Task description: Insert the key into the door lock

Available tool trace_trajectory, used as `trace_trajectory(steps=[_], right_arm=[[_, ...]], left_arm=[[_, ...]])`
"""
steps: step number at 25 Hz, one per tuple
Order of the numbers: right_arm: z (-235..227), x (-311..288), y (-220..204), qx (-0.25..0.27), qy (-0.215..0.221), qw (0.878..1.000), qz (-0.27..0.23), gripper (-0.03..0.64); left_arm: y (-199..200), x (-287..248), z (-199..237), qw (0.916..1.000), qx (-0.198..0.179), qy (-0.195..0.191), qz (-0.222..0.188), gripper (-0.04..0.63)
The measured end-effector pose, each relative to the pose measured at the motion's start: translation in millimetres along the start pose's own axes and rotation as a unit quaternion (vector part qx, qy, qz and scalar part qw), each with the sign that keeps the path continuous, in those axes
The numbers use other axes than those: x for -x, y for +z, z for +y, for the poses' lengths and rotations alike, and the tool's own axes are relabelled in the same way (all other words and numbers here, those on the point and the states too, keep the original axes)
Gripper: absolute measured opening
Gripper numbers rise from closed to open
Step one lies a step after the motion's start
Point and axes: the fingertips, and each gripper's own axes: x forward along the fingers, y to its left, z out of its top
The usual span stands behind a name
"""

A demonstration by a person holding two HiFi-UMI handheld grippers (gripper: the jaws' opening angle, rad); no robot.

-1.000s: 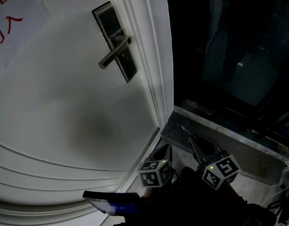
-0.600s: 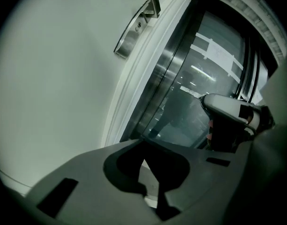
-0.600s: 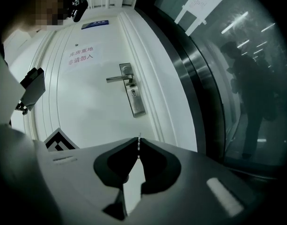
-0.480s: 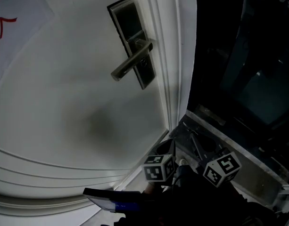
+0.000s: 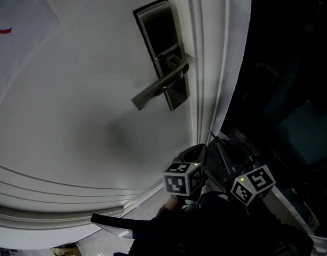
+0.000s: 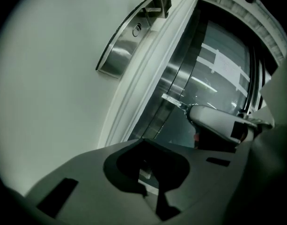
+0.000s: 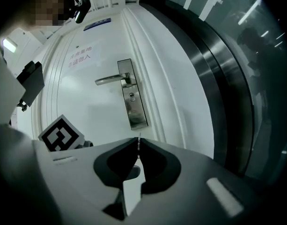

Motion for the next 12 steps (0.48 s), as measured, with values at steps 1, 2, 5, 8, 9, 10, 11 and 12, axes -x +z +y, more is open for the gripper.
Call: trace_trajectory(steps=[1, 2, 5, 8, 9, 10, 11, 12], right_arm=[[-1.3, -3.6, 3.3, 0.005, 0.006, 1.000, -0.002, 0.012], [-2.5, -7.0, 6.4, 0.011, 0.012, 1.000, -0.005, 0.012], [-4.7, -17.7, 17.5, 0.032, 0.029, 0.999, -0.015, 0.012], [-5.3, -27.7, 33.4, 0.057, 0.043, 0.997, -0.031, 0.012], [-5.4, -30.6, 39.0, 0.065, 0.047, 0.996, -0.037, 0.012], [-5.3, -33.5, 44.2, 0.073, 0.049, 0.995, -0.041, 0.012], [-4.8, -36.3, 49.1, 0.084, 0.050, 0.994, -0.046, 0.012], [-4.0, -39.1, 54.2, 0.098, 0.050, 0.993, -0.050, 0.012]], left_arm=[[5.4, -2.5, -2.3, 1.0000, -0.001, -0.003, -0.005, 0.000], [10.7, -4.5, -2.8, 0.9999, -0.009, 0.001, -0.010, 0.000], [26.0, -8.3, 0.2, 0.9989, -0.035, 0.021, -0.025, 0.000], [39.6, -10.2, 3.6, 0.9980, -0.044, 0.031, -0.034, 0.000], [43.7, -10.5, 4.7, 0.9978, -0.044, 0.034, -0.037, 0.000], [47.8, -10.5, 5.5, 0.9976, -0.043, 0.036, -0.040, 0.000], [52.3, -10.3, 5.9, 0.9975, -0.042, 0.037, -0.044, 0.000], [57.3, -10.0, 6.1, 0.9973, -0.042, 0.038, -0.048, 0.000]])
